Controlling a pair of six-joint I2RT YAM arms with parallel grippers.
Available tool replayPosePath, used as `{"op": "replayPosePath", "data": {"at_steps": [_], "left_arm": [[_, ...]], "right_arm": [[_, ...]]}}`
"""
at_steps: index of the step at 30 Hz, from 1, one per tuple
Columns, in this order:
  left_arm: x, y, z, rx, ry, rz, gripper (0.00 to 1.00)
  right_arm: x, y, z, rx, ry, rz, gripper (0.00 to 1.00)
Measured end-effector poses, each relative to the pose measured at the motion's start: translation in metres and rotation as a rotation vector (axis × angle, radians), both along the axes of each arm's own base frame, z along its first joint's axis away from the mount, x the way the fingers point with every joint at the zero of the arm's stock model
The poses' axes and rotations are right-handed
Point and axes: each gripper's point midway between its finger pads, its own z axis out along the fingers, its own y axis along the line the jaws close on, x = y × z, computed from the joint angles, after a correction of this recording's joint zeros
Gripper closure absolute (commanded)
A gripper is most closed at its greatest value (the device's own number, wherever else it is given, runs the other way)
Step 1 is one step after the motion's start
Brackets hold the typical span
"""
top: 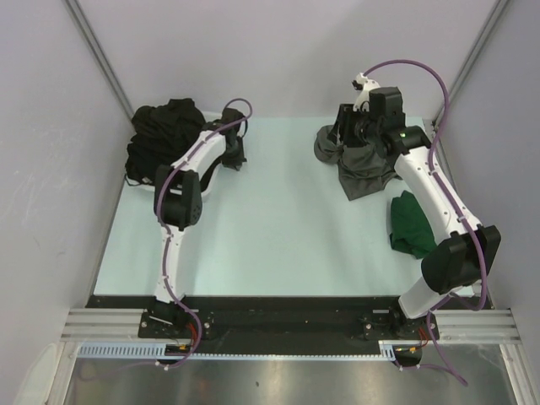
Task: Fold and stack the t-shirts
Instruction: Move the tshirt to the center of the board
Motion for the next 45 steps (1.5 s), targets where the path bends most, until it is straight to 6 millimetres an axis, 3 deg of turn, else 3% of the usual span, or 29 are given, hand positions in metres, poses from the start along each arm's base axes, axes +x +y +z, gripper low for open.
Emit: {"op": "replayPosePath", "data": {"at_steps": [7, 17, 30, 45], "left_arm": [[0.008, 0.036, -0.001, 0.009, 0.002, 0.051, 0.99], [0.009, 0.037, -0.004, 0.015, 0.007, 0.044, 0.99], [0.02, 0.038, -0.016, 0.015, 0.004, 0.04, 0.99], [0.029, 0.084, -0.015, 0.017, -0.003, 0.117, 0.99]], "right_arm": [[-0.005, 0.01, -0.007, -0.003, 0.016, 0.015, 0.53], [-0.012, 0.024, -0.007, -0.006, 0.017, 0.041, 0.53], [-0.019, 0.017, -0.023, -0.049, 0.063, 0.014, 0.53], [-0.026, 0.021, -0.032, -0.059, 0.084, 0.025, 0.52]]}}
